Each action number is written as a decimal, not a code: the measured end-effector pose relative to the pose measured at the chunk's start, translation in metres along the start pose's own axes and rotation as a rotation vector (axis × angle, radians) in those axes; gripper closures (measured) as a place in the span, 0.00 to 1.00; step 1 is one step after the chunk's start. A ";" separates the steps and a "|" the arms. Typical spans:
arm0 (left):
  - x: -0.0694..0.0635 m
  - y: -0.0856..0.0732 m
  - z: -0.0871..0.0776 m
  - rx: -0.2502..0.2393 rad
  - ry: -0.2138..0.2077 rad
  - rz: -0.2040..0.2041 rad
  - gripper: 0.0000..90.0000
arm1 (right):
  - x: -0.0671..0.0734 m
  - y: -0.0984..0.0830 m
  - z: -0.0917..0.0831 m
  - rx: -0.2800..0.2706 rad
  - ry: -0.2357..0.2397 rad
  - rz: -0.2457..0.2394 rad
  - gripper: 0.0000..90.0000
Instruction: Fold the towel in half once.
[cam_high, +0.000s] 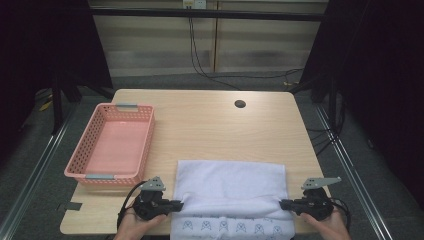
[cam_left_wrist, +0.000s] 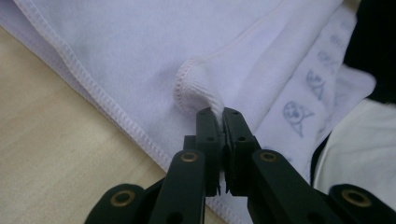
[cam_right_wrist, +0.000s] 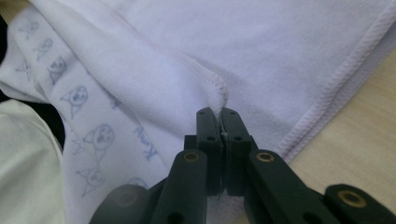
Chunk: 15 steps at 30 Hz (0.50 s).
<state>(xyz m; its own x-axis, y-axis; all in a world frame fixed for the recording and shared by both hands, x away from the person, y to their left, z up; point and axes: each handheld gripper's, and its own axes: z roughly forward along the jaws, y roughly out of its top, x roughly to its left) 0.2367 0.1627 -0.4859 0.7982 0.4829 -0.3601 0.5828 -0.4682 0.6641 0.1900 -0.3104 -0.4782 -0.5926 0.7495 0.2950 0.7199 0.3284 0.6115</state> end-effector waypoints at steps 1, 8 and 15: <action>-0.004 0.000 0.004 0.031 0.000 0.030 0.96 | 0.001 0.000 0.002 0.016 -0.004 -0.005 0.98; 0.001 0.003 0.012 0.080 0.048 0.016 0.96 | -0.002 0.001 0.012 0.060 -0.037 -0.005 0.98; 0.014 0.013 0.016 0.057 0.102 0.013 0.97 | -0.015 0.013 0.020 0.029 -0.064 -0.009 0.98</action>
<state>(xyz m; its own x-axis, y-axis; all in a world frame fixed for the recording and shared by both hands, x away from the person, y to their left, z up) 0.2584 0.1515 -0.4929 0.7877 0.5483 -0.2810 0.5828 -0.5151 0.6285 0.2149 -0.3059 -0.4893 -0.5757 0.7811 0.2416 0.7252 0.3514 0.5921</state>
